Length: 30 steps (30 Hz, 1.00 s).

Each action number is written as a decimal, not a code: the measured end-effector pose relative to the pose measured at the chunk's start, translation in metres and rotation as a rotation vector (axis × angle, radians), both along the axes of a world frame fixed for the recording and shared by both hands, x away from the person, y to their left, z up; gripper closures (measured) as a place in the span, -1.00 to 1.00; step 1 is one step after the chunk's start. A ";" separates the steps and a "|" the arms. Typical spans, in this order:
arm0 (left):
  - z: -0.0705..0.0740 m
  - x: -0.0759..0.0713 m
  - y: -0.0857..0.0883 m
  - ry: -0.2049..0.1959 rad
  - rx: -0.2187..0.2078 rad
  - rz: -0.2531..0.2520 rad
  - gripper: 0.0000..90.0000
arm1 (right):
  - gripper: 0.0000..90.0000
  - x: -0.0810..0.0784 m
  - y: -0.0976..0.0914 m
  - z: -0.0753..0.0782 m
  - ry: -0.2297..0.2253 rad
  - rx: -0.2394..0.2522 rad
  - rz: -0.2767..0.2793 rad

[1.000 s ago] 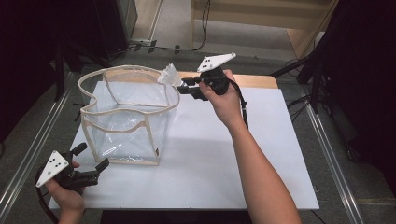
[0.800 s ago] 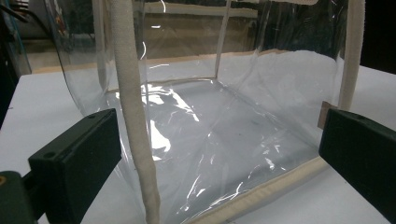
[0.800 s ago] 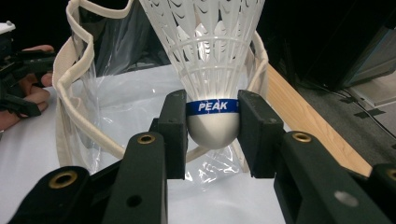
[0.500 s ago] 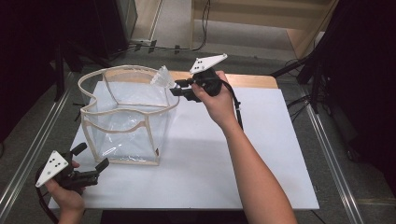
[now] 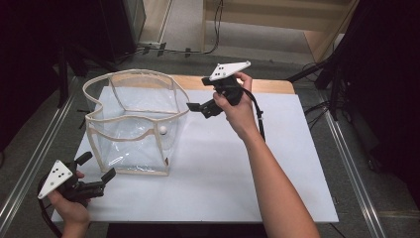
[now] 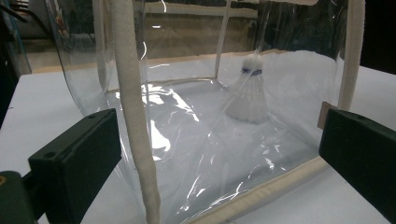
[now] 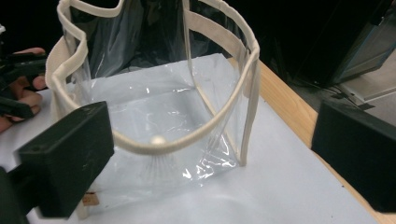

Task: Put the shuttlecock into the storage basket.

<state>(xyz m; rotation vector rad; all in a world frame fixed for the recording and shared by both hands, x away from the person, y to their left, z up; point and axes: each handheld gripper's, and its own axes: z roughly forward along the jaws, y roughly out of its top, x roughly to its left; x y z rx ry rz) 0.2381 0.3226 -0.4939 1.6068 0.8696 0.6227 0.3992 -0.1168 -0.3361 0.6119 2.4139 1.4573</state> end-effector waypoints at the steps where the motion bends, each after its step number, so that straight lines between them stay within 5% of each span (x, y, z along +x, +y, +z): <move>1: 0.000 0.000 0.000 0.000 0.000 0.000 -1.00 | -1.00 -0.001 -0.002 -0.001 -0.003 0.006 0.002; 30: 0.000 0.000 0.000 0.001 0.001 0.003 -1.00 | -1.00 -0.034 -0.071 -0.058 0.009 0.014 -0.132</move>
